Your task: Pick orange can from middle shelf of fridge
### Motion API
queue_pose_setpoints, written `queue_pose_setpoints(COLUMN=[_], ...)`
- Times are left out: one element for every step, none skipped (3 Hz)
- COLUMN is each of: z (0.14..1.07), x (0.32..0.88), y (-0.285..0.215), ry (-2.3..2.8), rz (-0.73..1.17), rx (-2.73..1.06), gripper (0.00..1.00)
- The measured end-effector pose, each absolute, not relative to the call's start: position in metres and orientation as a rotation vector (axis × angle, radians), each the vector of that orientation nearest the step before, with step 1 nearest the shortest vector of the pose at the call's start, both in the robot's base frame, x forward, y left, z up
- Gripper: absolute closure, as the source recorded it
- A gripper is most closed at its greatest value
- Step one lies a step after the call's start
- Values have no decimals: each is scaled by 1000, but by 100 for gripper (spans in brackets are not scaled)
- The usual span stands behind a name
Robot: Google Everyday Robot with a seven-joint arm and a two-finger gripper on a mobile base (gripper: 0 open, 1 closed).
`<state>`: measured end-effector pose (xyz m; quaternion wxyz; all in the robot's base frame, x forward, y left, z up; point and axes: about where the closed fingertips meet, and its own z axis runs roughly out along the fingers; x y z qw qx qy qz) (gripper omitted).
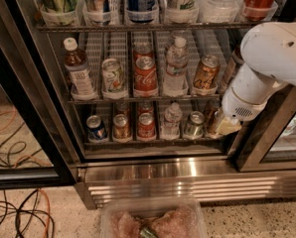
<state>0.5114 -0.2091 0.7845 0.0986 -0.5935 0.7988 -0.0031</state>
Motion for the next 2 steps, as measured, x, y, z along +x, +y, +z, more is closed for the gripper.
queue_pose_setpoints(z=[791,791], x=[507,507], y=[-202,-202], ry=[2344,2344], rz=[-30,-30], rx=[-1775,-1775], gripper=[12,0])
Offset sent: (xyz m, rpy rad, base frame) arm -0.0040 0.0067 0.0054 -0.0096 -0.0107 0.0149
